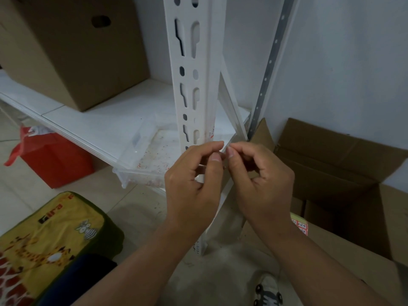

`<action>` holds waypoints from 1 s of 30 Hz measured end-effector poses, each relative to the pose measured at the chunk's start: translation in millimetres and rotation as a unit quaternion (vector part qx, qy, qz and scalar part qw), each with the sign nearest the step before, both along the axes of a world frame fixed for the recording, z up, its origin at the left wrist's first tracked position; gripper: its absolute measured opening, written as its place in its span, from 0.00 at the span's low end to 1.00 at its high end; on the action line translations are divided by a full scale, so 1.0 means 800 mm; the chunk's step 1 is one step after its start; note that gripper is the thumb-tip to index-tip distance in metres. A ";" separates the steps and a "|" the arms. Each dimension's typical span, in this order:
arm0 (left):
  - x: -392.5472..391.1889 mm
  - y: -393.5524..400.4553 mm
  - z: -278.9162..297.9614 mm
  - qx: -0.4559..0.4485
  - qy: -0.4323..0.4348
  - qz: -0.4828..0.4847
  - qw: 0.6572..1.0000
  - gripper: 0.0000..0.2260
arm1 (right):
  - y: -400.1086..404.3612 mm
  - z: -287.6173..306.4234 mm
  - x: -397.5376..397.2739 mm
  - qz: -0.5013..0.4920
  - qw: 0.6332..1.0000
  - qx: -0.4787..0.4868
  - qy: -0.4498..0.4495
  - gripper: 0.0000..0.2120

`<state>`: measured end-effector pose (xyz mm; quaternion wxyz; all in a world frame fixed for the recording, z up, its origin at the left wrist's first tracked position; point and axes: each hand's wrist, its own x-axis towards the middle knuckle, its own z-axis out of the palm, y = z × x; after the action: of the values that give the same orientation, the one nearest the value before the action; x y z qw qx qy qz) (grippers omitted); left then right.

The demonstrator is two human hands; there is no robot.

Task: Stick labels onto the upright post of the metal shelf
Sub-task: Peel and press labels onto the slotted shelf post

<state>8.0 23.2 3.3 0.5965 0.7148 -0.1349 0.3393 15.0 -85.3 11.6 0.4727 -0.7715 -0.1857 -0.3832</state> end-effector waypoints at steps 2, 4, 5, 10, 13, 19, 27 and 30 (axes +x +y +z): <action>-0.002 0.002 0.002 0.001 0.012 0.001 1.000 0.09 | -0.001 -0.003 0.002 -0.029 0.998 -0.035 -0.033 0.08; -0.004 0.002 0.005 -0.004 0.028 -0.008 1.000 0.10 | 0.000 -0.006 0.003 -0.037 0.996 -0.058 -0.053 0.09; -0.005 0.002 0.006 -0.011 0.039 -0.015 0.999 0.10 | 0.001 -0.008 0.003 -0.038 0.995 -0.068 -0.063 0.09; -0.009 0.002 0.013 -0.060 0.083 -0.031 0.994 0.09 | 0.008 -0.012 0.001 -0.010 0.993 -0.093 -0.077 0.13; -0.007 0.008 0.017 -0.077 0.086 -0.046 0.992 0.07 | 0.008 -0.006 -0.002 0.105 0.994 -0.014 0.011 0.16; -0.005 0.016 0.018 -0.074 0.076 -0.035 0.994 0.03 | 0.006 0.002 -0.007 0.266 0.939 0.170 0.132 0.17; 0.018 0.043 0.026 -0.122 0.108 0.053 0.985 0.06 | 0.013 0.001 0.000 0.144 0.959 0.169 0.176 0.10; 0.033 0.060 0.023 -0.140 0.126 0.094 0.978 0.05 | 0.016 0.002 0.008 0.121 0.960 0.172 0.184 0.10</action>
<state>34.6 71.6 21.5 0.6683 0.6706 0.0584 0.3167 21.6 -72.2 13.0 0.6674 -0.7072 -0.1186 -0.2009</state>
